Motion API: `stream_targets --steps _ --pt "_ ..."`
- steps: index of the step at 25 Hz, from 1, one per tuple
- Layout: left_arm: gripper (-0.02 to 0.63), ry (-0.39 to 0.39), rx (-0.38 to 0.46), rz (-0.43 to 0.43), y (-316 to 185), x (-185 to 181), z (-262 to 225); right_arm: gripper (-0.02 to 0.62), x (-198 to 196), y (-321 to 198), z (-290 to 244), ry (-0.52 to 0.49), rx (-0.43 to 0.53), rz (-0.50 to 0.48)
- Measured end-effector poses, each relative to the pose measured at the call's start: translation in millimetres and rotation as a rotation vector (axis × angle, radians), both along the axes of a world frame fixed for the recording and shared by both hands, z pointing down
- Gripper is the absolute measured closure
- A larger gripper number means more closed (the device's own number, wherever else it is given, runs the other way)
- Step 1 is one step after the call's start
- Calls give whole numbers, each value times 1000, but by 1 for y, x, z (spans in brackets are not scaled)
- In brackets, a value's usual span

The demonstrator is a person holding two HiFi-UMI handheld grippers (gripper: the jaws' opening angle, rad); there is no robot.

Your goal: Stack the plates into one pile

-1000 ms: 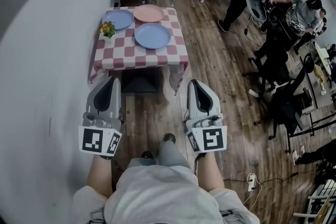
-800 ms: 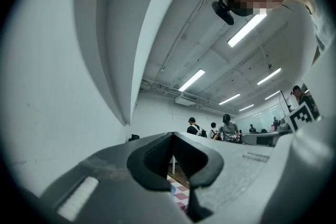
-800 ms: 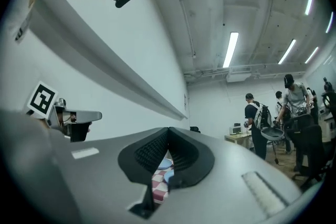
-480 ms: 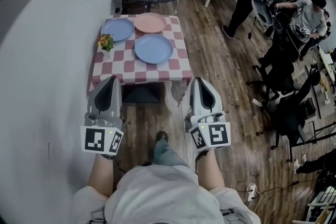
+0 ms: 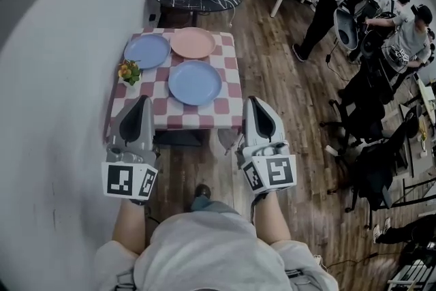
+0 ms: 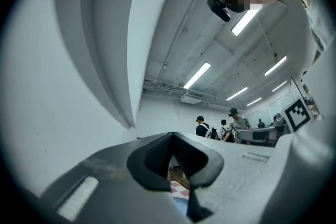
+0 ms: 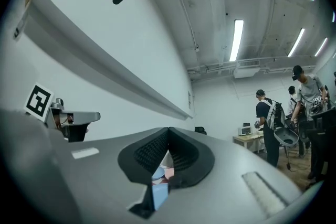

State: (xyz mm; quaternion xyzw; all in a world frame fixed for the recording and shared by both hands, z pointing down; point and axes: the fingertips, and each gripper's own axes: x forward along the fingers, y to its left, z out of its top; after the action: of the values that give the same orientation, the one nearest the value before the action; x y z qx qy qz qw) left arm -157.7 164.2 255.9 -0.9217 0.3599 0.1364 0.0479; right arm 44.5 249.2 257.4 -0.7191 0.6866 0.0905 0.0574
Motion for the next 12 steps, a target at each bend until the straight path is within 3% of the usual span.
stream_targets --steps 8,12 --pt "601 40 12 -56 -36 41 -5 594 46 -44 2 19 -5 -55" --pt "601 7 41 -78 -41 55 -5 594 61 -60 5 15 -4 -80"
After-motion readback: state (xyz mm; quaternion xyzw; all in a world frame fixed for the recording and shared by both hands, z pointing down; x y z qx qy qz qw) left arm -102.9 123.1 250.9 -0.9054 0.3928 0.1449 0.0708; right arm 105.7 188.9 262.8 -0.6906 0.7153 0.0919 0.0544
